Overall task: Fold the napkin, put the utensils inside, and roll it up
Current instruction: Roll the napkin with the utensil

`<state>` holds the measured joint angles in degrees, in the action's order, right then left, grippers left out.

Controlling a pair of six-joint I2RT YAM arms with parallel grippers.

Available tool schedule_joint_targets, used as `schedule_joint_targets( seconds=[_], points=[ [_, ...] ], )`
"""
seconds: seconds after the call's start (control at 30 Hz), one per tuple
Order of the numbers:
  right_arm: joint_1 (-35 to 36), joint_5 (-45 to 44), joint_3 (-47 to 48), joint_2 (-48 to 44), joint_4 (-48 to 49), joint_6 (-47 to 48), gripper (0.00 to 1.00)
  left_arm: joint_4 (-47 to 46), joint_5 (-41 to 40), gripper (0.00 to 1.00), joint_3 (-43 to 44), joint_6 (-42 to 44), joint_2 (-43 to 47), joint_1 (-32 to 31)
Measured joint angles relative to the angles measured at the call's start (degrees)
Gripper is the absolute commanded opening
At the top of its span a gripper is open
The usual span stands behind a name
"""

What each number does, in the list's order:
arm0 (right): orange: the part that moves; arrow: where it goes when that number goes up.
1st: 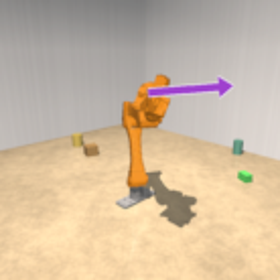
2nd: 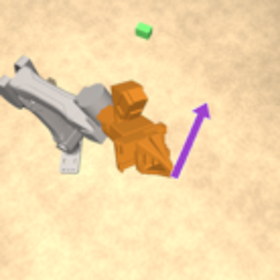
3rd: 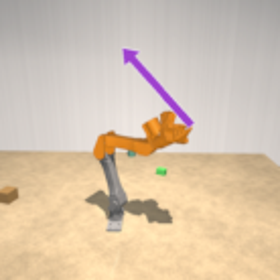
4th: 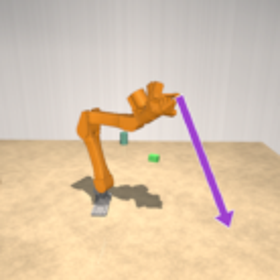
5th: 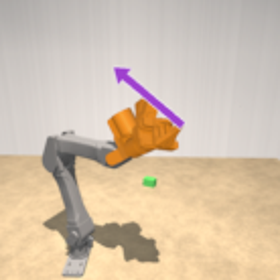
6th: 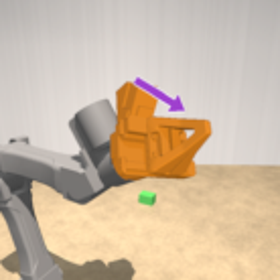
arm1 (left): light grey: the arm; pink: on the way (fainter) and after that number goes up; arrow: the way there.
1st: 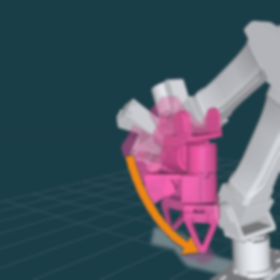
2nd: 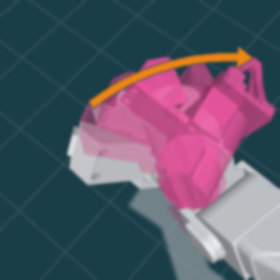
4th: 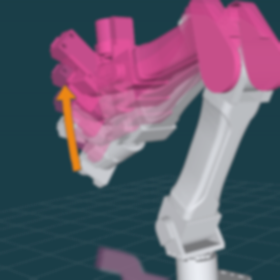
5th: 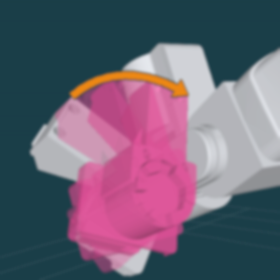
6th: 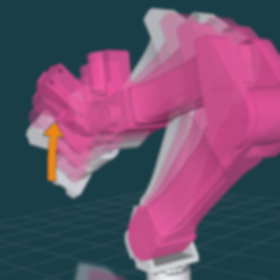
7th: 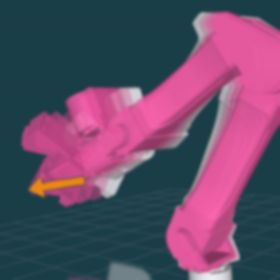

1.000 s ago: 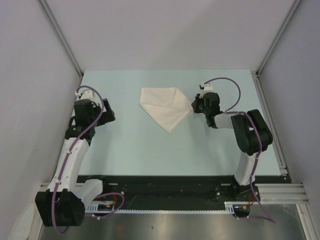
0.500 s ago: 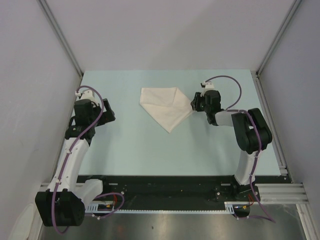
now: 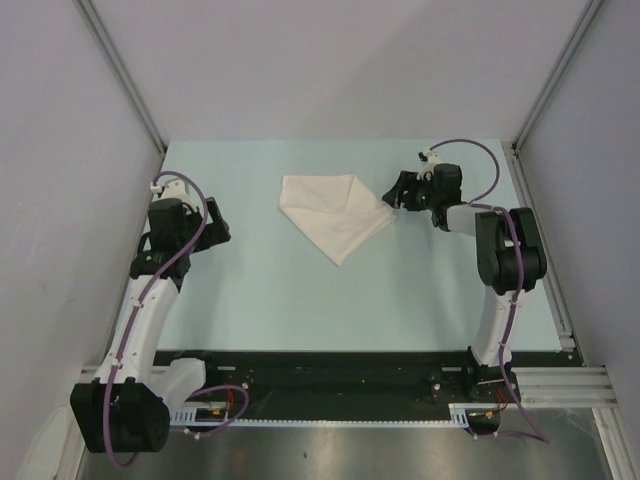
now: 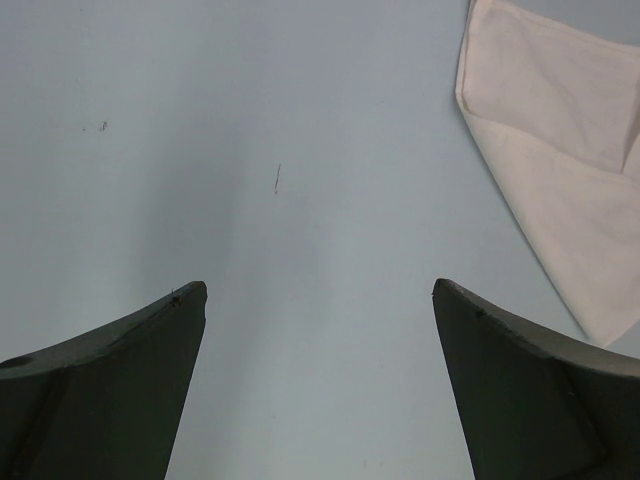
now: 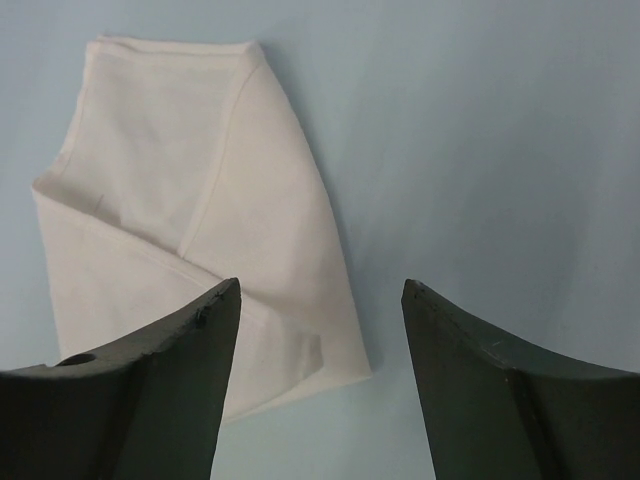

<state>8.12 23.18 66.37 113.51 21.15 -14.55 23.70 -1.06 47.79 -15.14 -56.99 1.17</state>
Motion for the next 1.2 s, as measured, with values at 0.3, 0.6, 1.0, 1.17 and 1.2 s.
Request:
schedule_joint_targets(
  seconds=[0.3,0.6,1.0,1.17,1.2],
  points=[
    [-1.7,8.9,1.5,5.2,-2.8,-2.4,0.69,0.0,0.0,1.00,0.0,0.0,0.0,0.0],
    [-1.7,9.5,2.4,5.4,-6.4,-2.3,0.40,0.0,0.0,1.00,0.0,0.0,0.0,0.0],
    [-1.7,9.7,-0.4,5.1,-6.0,-6.1,0.00,0.0,0.8,1.00,0.0,0.0,0.0,0.0],
    [-1.5,8.6,-6.8,1.5,-3.4,-10.9,0.00,-0.2,2.7,1.00,0.0,-0.9,0.0,0.0],
    [-1.2,8.1,-8.4,0.3,-3.3,-11.6,0.00,-0.4,3.3,0.99,0.0,-1.4,0.0,0.0]
  ],
)
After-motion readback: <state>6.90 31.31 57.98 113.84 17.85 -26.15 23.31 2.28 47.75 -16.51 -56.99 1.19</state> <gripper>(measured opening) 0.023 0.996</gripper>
